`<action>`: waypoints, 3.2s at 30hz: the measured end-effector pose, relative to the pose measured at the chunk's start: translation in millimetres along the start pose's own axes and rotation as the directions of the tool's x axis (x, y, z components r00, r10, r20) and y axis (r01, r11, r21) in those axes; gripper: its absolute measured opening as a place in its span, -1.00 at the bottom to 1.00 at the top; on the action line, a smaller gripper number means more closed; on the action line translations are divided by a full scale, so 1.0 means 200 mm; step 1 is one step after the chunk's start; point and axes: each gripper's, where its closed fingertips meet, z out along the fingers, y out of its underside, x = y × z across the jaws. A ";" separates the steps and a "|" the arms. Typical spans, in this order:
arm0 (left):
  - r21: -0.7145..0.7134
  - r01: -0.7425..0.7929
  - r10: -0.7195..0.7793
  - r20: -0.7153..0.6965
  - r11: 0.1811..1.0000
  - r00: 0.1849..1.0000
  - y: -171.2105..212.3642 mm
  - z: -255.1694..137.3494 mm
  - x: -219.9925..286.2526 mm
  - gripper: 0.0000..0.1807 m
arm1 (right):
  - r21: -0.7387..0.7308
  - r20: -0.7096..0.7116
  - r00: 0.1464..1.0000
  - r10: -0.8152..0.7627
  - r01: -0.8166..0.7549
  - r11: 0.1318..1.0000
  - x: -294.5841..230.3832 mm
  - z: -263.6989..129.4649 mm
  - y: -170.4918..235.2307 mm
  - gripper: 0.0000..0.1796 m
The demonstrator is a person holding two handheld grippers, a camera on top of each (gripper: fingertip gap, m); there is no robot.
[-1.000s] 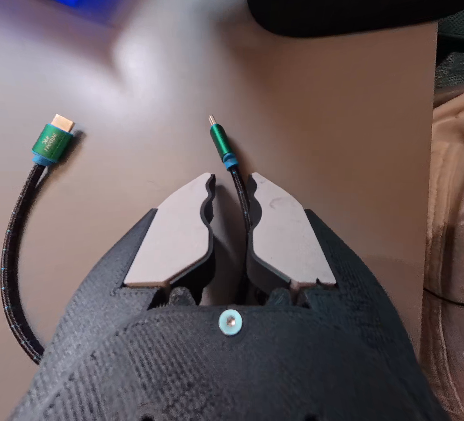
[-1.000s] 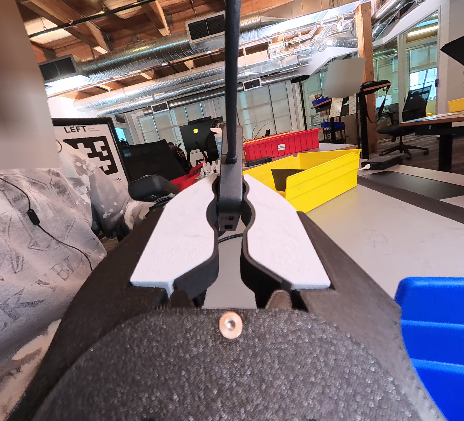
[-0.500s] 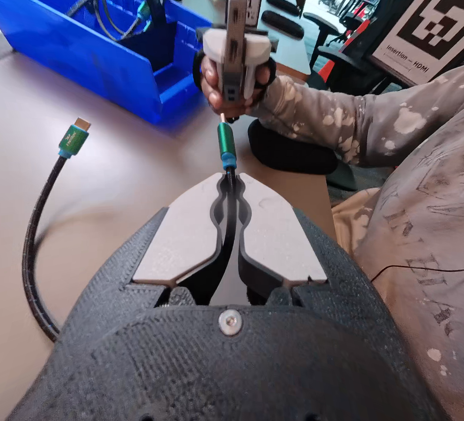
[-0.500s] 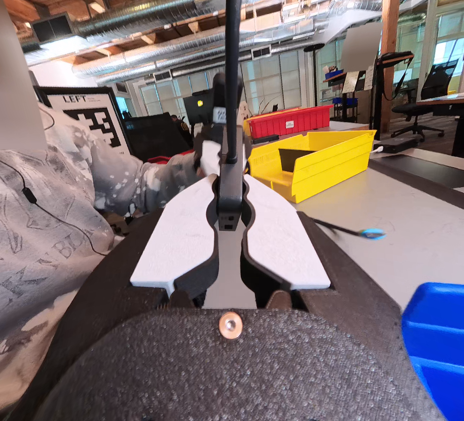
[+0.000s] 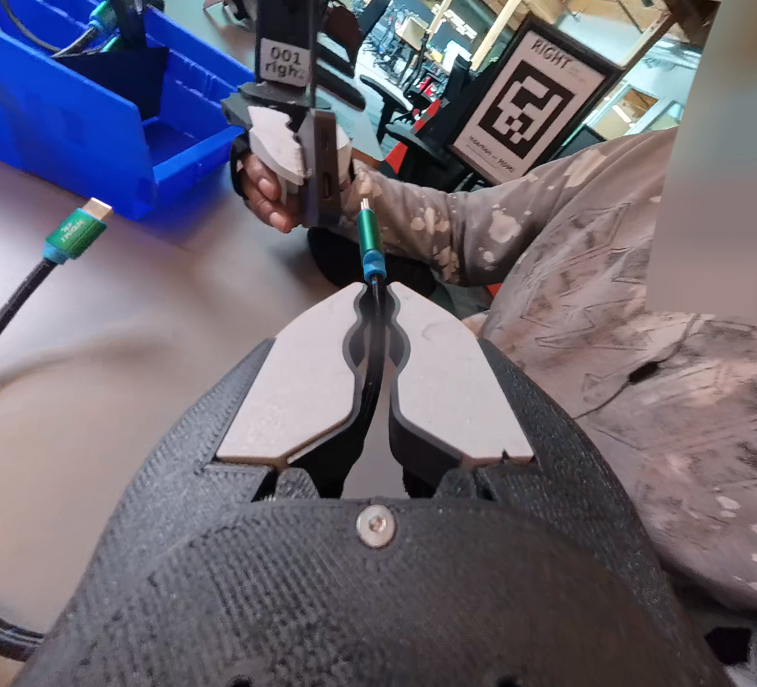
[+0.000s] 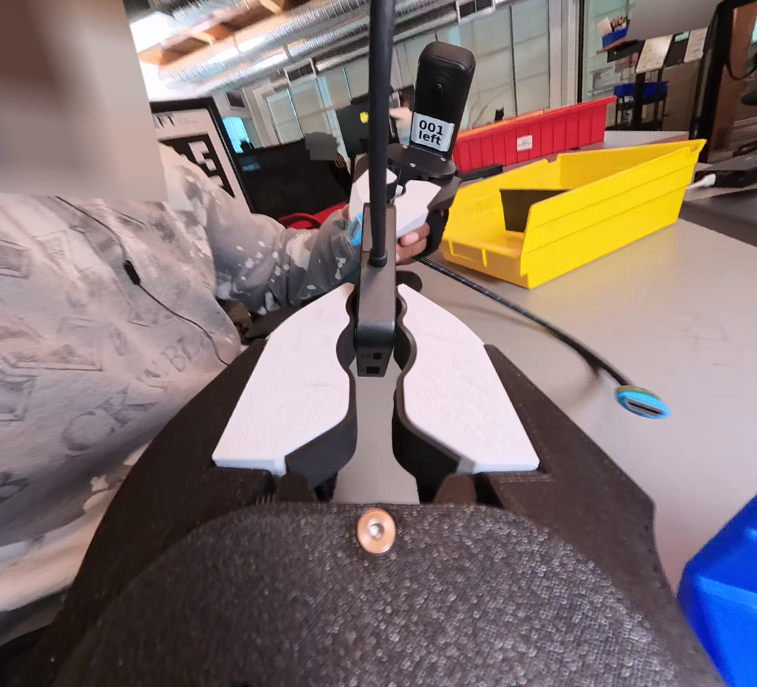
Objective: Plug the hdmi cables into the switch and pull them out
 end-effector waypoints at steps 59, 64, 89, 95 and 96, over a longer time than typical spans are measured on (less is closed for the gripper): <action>-0.335 0.185 -0.134 0.167 0.924 0.977 0.35 0.09 -0.34 -0.93 | -0.678 0.207 0.640 -0.740 0.639 0.363 0.08 0.09 0.27 -0.85; -0.330 0.106 -0.049 0.177 0.938 0.983 0.30 0.10 -0.31 -0.93 | -0.638 0.143 0.714 -0.685 0.596 0.488 0.07 0.08 0.22 -0.85; 0.003 0.048 -0.047 -0.141 0.999 0.989 0.07 0.10 -0.07 -0.93 | -0.205 0.042 0.951 -0.308 0.310 0.929 -0.06 0.20 -0.10 -0.84; 0.111 0.035 -0.016 -0.161 0.993 0.987 -0.03 0.06 -0.04 -0.92 | -0.013 -0.008 0.972 -0.236 0.236 0.972 -0.04 0.23 -0.21 -0.84; 0.119 0.031 -0.011 -0.162 0.992 0.987 -0.04 0.06 -0.03 -0.92 | 0.000 -0.014 0.970 -0.241 0.241 0.971 -0.04 0.24 -0.23 -0.84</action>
